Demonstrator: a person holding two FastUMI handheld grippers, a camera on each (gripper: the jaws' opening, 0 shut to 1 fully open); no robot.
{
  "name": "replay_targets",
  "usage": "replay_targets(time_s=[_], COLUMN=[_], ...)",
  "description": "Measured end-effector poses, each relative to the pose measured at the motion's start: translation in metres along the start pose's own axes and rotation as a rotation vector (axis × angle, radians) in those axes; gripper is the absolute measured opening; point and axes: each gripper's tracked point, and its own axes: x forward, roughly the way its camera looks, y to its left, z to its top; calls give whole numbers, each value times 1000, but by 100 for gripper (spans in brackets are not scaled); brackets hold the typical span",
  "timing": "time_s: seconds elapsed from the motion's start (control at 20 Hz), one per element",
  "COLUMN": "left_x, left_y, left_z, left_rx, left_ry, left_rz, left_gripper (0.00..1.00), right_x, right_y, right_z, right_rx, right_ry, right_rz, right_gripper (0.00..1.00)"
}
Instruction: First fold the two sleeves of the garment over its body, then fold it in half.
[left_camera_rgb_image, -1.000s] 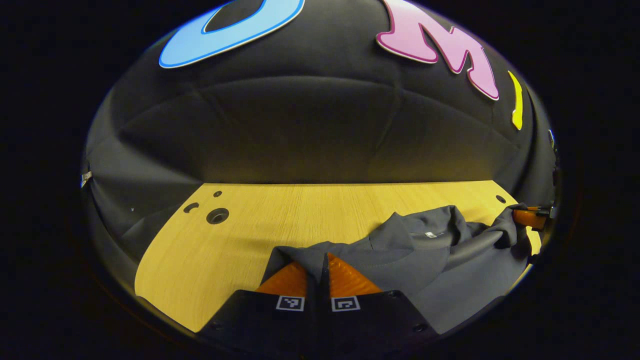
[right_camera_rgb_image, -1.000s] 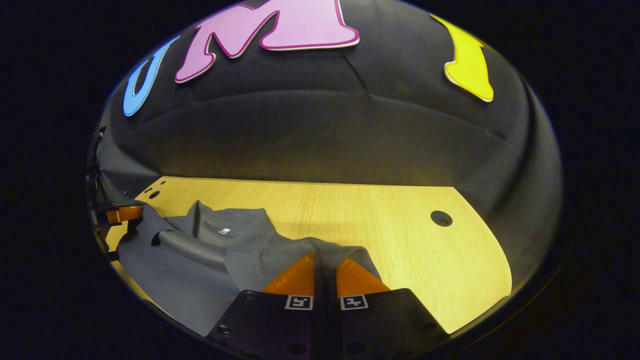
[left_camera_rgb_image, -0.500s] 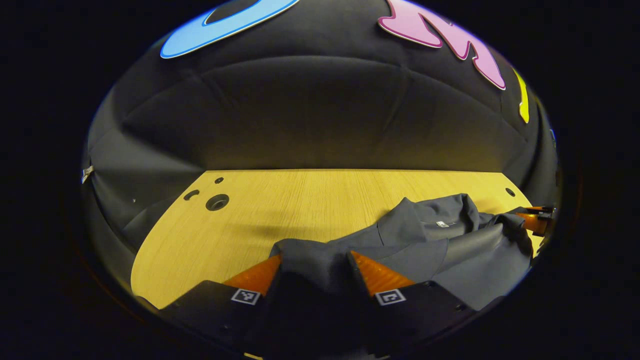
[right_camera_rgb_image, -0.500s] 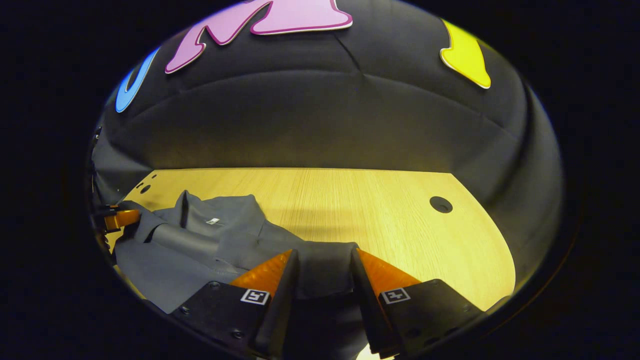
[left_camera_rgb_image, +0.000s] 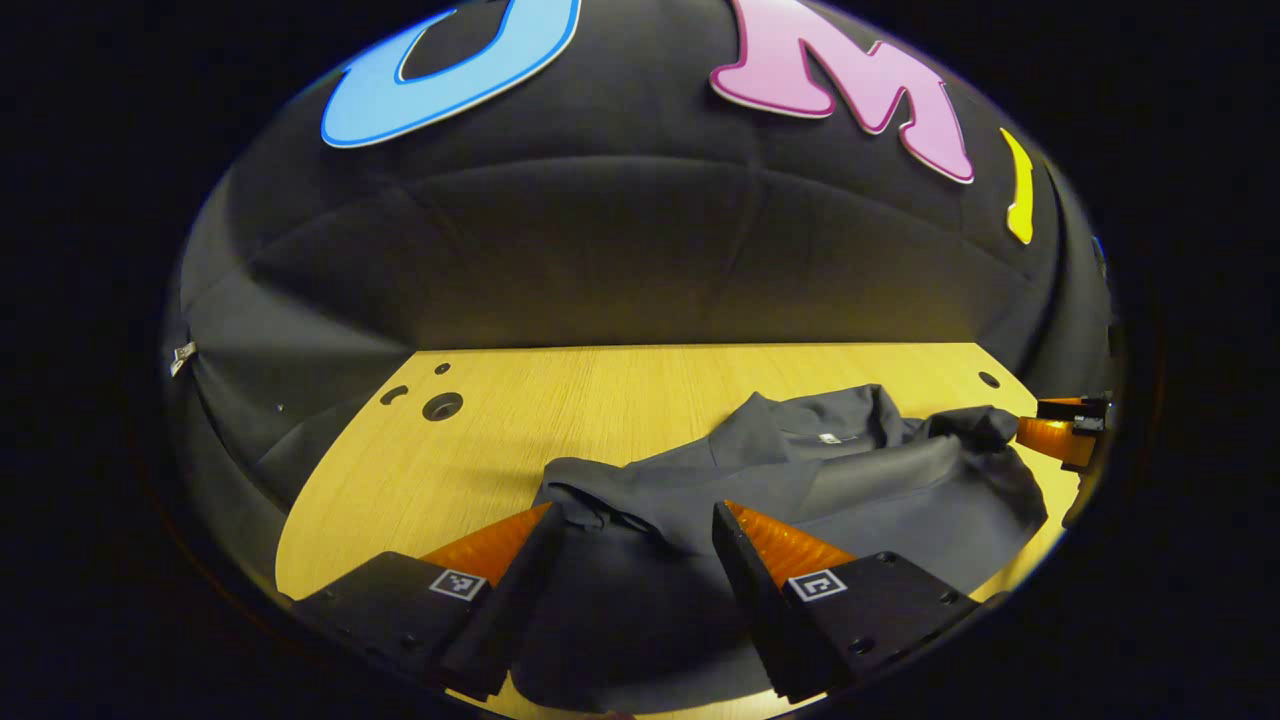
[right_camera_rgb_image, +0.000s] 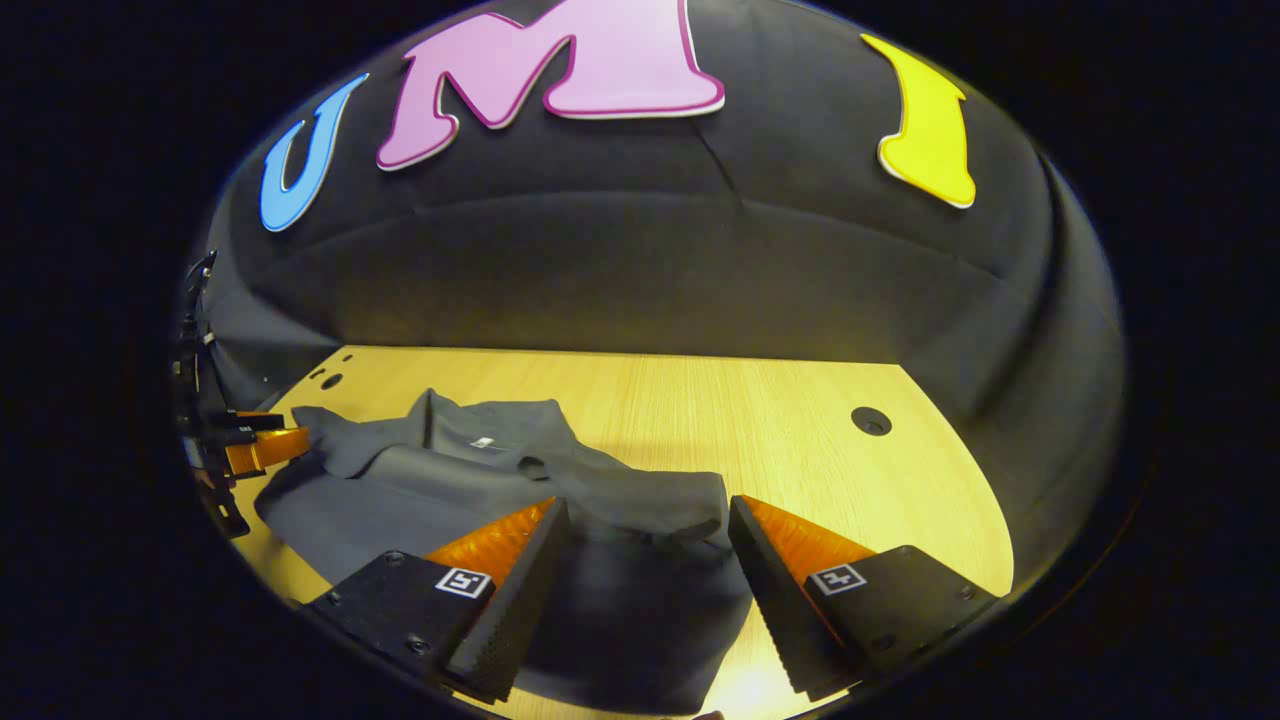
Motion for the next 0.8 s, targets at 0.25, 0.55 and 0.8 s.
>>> replay_targets(time_s=[0.25, 0.55, 0.8], left_x=[-67, -149, -207], left_y=[-13, -27, -33], left_z=[17, 26, 19], left_rx=[-55, -38, -40], left_ry=[-68, -153, -185], left_rz=[-30, -70, -108], left_gripper=[94, 94, 94], right_x=[-64, -131, -185], right_y=[10, 15, 18], right_z=[16, 19, 23], right_rx=[-26, -9, -38], right_ry=[-67, -105, -154], right_rz=[19, 35, 73], right_gripper=[99, 99, 99])
